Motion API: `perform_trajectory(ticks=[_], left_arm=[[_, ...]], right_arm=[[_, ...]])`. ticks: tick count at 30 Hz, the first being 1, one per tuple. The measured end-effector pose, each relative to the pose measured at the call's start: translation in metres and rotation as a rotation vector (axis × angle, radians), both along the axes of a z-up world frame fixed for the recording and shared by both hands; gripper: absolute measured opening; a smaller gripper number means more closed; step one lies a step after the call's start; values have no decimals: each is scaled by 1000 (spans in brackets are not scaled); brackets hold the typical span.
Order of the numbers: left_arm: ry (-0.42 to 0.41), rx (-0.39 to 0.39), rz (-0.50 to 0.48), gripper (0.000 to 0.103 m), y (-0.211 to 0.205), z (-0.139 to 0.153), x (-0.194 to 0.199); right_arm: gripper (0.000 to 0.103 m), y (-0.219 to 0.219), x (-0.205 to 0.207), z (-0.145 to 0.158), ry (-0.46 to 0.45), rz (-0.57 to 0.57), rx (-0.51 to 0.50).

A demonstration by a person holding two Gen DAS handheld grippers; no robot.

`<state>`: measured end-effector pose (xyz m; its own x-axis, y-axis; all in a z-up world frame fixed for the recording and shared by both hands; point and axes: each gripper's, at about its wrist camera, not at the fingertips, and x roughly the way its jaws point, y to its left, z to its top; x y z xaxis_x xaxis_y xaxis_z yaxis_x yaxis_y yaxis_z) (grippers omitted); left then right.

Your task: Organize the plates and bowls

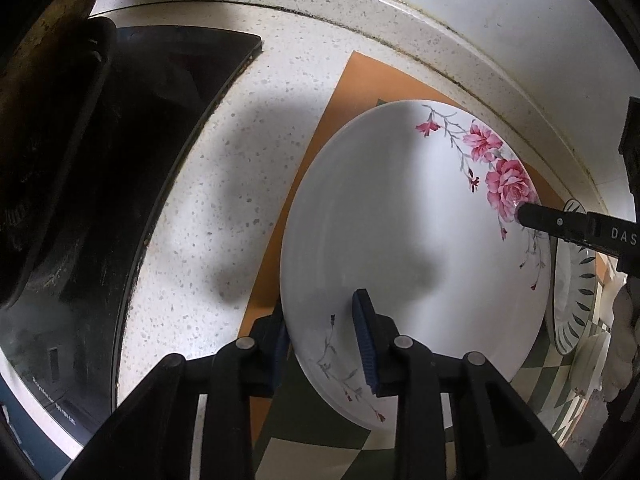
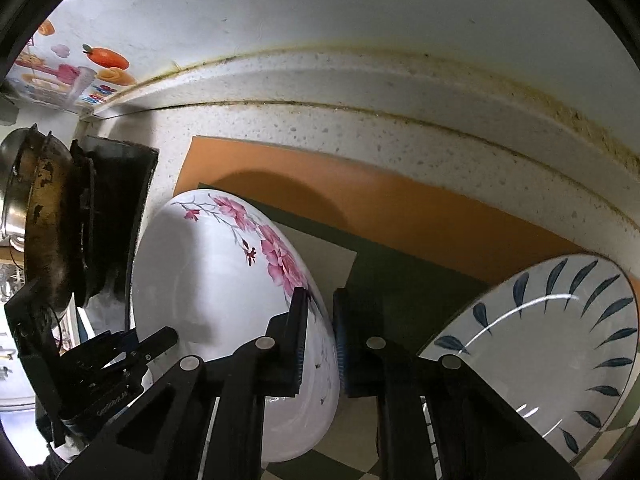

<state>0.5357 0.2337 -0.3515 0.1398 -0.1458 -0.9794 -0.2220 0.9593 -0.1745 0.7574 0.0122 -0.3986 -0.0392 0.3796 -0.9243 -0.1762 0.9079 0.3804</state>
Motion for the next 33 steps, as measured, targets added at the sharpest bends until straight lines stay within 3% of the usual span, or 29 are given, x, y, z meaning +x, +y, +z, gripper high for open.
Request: perform_trajectory(ticks=[4,11,18,21,26,33], left_arm=[[-2,-4,1,27,-4,6,2],[-18,4,-55,27,-25,38,-28],[-40,-5,-125,27,-66,79,-69],[-42,-7,-163,27,-75,101,-67],[-27,-18,-223,27,-107,104,-83],[16,-23,-316,27,-152,87,-109]], right_arm=[[14,-5,-9,6,-16,-11,16],[14,-33,-34,35,-36,-56,73],[14,-74,-86,72,-62,-93,82],[14,-95,-116,86,-70,-109,80],[14,-136,-175,101,-70,-171,89],[14,-175,-248,90,-39,-265,93]])
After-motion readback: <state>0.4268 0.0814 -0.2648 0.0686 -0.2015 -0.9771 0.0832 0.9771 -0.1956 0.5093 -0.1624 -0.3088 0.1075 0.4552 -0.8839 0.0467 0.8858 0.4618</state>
